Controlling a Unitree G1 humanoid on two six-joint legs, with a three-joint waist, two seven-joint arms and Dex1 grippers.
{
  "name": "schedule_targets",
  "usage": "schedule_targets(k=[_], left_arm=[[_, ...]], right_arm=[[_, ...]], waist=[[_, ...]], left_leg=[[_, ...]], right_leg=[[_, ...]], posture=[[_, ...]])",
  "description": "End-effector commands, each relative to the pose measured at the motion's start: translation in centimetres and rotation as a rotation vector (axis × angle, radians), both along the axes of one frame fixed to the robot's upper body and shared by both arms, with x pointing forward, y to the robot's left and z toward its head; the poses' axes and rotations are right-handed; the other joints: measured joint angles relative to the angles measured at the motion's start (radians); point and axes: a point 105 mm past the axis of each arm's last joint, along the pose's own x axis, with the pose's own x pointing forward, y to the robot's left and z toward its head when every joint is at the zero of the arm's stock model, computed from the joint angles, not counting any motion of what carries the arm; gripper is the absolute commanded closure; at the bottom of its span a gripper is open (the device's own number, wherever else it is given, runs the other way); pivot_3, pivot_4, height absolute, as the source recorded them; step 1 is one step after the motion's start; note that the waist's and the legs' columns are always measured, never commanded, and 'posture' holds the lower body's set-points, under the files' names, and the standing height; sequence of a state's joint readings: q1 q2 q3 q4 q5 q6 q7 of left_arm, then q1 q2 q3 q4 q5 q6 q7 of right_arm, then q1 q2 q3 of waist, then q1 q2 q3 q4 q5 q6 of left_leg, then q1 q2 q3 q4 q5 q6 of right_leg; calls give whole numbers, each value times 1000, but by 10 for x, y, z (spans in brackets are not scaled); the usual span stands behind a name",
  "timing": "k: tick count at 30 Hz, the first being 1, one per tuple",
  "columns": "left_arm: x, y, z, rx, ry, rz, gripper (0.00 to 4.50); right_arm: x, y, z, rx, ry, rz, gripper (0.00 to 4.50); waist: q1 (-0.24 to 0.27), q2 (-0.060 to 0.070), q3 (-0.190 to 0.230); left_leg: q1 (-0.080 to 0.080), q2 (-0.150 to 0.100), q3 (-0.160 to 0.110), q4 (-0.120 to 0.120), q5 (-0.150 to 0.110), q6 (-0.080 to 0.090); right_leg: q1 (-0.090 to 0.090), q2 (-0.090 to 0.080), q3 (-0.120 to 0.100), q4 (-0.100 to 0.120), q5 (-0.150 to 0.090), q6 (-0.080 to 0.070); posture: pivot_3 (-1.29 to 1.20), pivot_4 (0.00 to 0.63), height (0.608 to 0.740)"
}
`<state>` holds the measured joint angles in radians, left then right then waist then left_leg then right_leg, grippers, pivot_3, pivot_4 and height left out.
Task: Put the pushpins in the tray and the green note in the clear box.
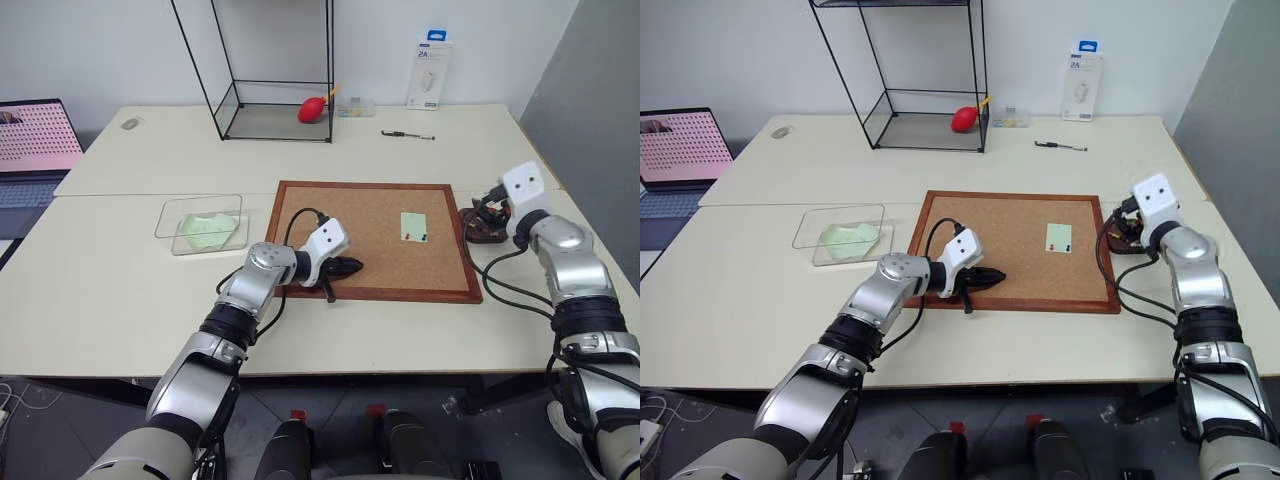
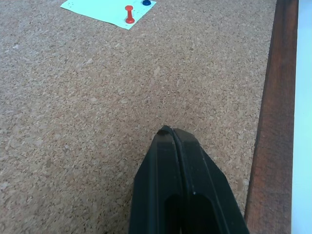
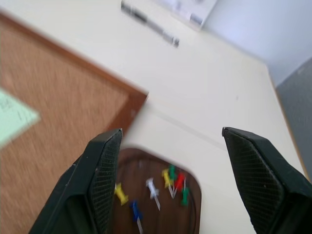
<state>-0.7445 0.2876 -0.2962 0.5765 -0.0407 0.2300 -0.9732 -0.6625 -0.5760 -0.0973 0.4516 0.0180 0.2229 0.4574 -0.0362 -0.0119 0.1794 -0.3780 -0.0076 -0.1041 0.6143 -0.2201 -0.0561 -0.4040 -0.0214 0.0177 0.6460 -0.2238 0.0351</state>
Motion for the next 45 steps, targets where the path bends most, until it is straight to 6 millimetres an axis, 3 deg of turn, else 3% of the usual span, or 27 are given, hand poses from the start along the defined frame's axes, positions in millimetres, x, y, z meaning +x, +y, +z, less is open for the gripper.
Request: schedule_targets(k=[1, 9, 15, 19, 30, 36, 45], left_arm=[[-11, 17, -43, 114, 122, 40, 4500], [-11, 19, -43, 119, 122, 43, 4500], [-11, 19, -43, 123, 120, 42, 4500], [-11, 19, -43, 123, 120, 42, 4500], [-12, 20, -44, 125, 122, 45, 4500], [-12, 21, -45, 126, 123, 49, 4500], [-13, 22, -48, 145, 124, 51, 4500]], right_arm=[[-17, 12, -5, 108, 14, 78, 1024], [-36, 62, -40, 184, 91, 210, 1024], [-26, 80, -49, 213, 92, 209, 1024], [-16, 80, -53, 220, 89, 172, 1024], [-7, 82, -60, 235, 106, 177, 3096], [-9, 88, -54, 242, 94, 213, 4317], [-17, 98, -28, 277, 9, 283, 4432]], waist=[[1, 0, 0], [-1, 2, -1], [1, 2, -1], [0, 2, -1], [-1, 2, -1], [-5, 2, -1], [-5, 2, -1]], left_leg=[[0, 0, 0, 0, 0, 0], [1, 0, 1, 0, 0, 0], [0, 0, 0, 0, 0, 0], [0, 0, 0, 0, 0, 0], [0, 0, 0, 0, 0, 0], [1, 0, 0, 0, 0, 0], [0, 0, 0, 0, 0, 0]], right_leg=[[0, 0, 0, 0, 0, 0], [0, 0, 0, 1, 0, 0], [0, 0, 0, 0, 0, 0], [0, 0, 0, 0, 0, 0], [0, 0, 0, 0, 0, 0], [0, 0, 0, 0, 0, 0], [-1, 0, 0, 0, 0, 0]], posture=[[0, 150, 740], [0, 150, 740], [0, 150, 740], [0, 150, 740], [0, 150, 740], [0, 150, 740], [0, 150, 740]])
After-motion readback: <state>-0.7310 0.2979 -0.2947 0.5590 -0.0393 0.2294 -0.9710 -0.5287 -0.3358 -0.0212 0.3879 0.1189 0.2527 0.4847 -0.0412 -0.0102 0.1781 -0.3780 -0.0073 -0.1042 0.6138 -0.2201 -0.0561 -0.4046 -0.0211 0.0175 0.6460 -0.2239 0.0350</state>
